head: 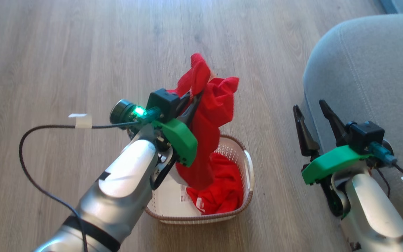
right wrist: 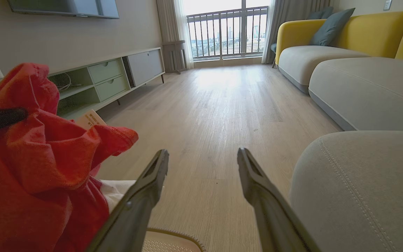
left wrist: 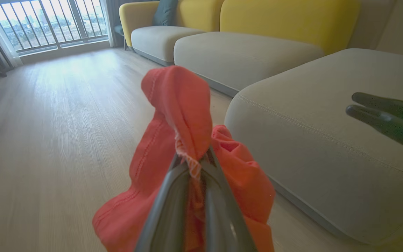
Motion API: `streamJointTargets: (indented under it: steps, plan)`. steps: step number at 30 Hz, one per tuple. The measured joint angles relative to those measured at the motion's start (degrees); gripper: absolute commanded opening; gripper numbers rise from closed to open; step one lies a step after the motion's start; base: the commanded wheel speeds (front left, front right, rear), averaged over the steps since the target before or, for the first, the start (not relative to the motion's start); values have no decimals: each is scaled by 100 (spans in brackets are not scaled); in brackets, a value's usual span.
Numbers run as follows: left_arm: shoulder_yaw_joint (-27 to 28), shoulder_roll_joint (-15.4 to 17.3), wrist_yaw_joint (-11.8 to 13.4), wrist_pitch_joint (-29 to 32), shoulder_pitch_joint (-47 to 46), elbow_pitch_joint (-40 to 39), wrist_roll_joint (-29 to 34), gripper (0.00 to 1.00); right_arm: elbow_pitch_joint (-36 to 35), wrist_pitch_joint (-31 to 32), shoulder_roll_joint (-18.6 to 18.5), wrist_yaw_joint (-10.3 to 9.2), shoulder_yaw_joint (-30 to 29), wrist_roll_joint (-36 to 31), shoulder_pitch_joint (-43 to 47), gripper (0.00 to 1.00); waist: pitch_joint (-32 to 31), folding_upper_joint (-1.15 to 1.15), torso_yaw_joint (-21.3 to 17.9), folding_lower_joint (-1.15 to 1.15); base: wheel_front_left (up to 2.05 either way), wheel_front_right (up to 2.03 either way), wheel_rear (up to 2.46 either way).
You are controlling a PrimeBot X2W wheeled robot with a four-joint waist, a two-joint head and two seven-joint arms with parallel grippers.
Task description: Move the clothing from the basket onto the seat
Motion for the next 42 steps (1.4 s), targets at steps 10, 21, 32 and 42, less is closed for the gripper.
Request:
streamJointTargets:
  steps: [10,21,32,42]
  plan:
    - [-257,-7,104,-10,-703,-890,-200,0,56,0,1,1,7,9,258,100,-315,0,93,0,0,0,0]
    - [-649,-13,248,10,-1059,-1068,-393,0,-55,0,70,0,69,109,321,100,-264,0,46,0,0,0,0]
    - [-939,-11,312,9,-1100,-926,-503,0,-1586,0,142,0,1310,737,92,100,-146,0,27,1,0,0,0]
    - [-1157,-11,359,1,-1191,-905,-658,0,-397,0,160,0,1969,681,-118,100,-164,0,82,1,0,0,0]
